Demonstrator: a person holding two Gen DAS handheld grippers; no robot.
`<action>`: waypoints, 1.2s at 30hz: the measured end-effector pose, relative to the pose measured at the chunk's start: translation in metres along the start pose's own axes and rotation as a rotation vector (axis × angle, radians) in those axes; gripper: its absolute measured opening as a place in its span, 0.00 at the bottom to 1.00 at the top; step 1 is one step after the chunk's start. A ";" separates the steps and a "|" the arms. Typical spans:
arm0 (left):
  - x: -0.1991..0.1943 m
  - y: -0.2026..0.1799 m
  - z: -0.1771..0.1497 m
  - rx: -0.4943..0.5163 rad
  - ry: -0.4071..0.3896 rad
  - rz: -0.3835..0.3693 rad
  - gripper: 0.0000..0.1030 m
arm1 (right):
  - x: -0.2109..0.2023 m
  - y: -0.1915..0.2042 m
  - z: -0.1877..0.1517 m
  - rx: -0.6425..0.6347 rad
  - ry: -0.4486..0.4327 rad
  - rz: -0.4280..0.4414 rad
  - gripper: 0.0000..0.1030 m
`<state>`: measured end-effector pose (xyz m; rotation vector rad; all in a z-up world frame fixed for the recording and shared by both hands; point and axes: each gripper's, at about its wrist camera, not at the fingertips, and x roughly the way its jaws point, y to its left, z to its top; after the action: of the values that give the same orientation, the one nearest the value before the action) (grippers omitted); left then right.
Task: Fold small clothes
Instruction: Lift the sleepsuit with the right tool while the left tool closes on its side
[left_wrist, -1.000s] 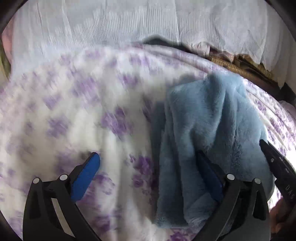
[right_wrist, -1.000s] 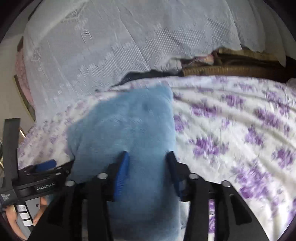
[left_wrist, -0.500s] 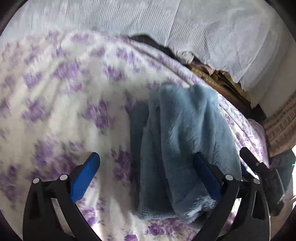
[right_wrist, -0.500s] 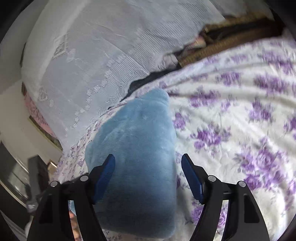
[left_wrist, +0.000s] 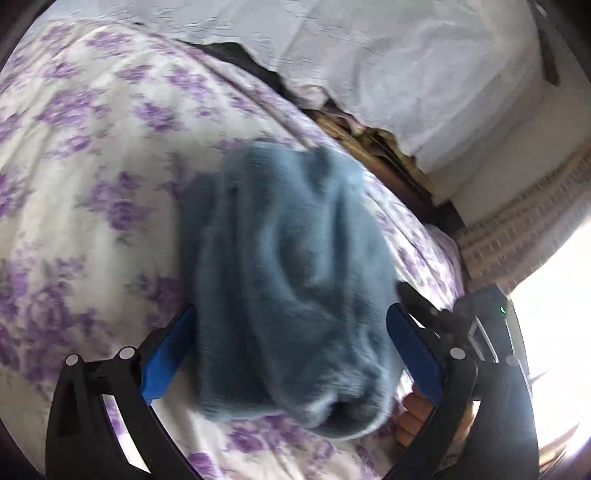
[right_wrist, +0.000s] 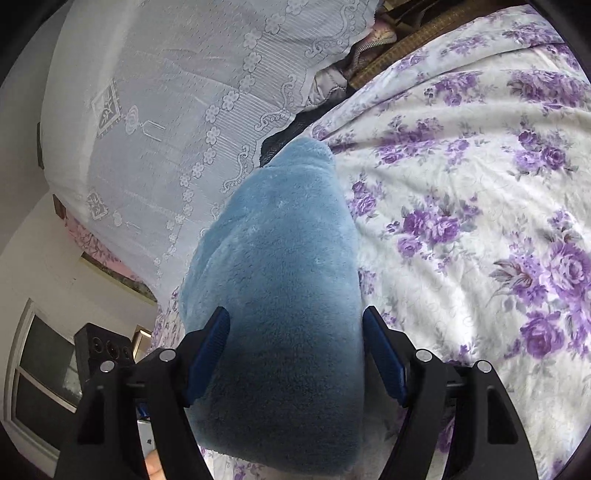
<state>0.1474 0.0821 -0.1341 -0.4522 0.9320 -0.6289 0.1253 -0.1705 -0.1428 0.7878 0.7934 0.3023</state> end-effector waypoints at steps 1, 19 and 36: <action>0.004 -0.006 -0.001 0.034 0.004 0.044 0.96 | 0.001 0.000 0.000 0.002 0.001 0.002 0.73; 0.038 -0.011 -0.005 0.053 0.041 0.144 0.94 | 0.015 0.000 0.003 -0.018 0.011 0.000 0.77; 0.034 -0.030 -0.016 0.149 -0.027 0.290 0.96 | 0.019 0.003 0.001 -0.062 0.018 -0.002 0.83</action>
<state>0.1392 0.0358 -0.1444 -0.1865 0.8974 -0.4231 0.1395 -0.1592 -0.1499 0.7270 0.7978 0.3305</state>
